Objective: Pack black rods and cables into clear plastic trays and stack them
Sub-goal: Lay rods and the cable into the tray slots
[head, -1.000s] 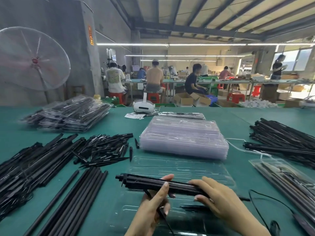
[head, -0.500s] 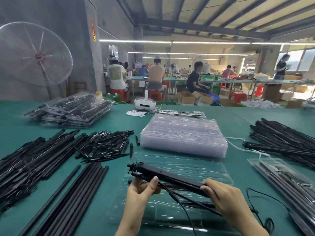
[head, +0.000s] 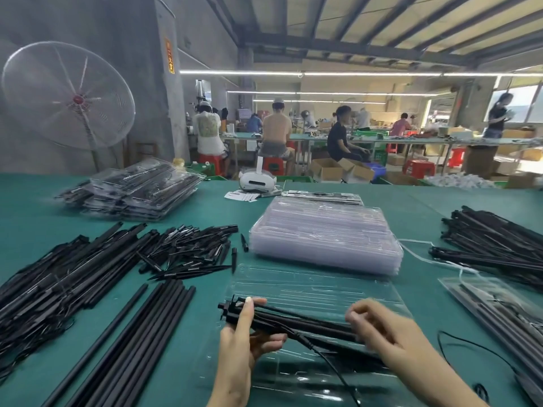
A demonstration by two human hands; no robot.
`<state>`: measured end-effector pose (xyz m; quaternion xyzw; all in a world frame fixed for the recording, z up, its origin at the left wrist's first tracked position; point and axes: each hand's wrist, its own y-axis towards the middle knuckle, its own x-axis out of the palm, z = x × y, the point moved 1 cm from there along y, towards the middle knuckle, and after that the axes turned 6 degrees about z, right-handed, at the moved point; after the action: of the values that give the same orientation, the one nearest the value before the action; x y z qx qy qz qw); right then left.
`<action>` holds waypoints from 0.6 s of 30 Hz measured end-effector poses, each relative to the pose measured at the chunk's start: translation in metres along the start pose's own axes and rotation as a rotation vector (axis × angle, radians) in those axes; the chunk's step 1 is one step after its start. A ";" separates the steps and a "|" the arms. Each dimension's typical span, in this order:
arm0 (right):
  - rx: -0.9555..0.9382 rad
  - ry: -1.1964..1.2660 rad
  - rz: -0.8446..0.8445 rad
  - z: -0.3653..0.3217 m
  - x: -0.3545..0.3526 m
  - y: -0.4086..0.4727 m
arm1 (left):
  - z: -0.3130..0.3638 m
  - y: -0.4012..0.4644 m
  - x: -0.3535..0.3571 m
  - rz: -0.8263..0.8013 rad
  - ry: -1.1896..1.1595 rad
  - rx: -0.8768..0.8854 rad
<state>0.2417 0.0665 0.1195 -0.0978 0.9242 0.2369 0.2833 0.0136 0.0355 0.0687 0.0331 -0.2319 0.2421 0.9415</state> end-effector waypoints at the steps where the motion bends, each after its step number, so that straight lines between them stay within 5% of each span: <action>1: 0.030 -0.030 -0.165 -0.005 0.008 -0.007 | 0.000 0.000 -0.001 0.011 0.000 0.006; 3: 0.096 -0.096 -0.452 -0.008 0.029 -0.022 | -0.001 0.001 -0.002 0.028 -0.001 0.013; 6: 0.248 0.144 -0.501 0.000 0.043 -0.032 | 0.000 0.003 -0.003 0.038 -0.021 0.009; 8: 0.151 0.266 -0.565 -0.003 0.031 -0.034 | 0.002 0.005 -0.005 0.056 -0.042 0.005; 10: 0.141 0.149 -0.395 0.004 0.004 -0.026 | 0.006 0.008 -0.010 0.086 -0.070 0.000; 13: -0.113 -0.296 -0.107 0.013 -0.031 -0.009 | 0.013 0.013 -0.018 0.111 -0.118 -0.004; 18: -0.210 -0.512 -0.006 0.036 -0.064 -0.003 | 0.017 0.015 -0.014 0.059 -0.102 -0.037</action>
<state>0.3121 0.0848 0.1289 -0.0664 0.7927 0.3474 0.4966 -0.0116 0.0393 0.0762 0.0212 -0.2852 0.2633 0.9214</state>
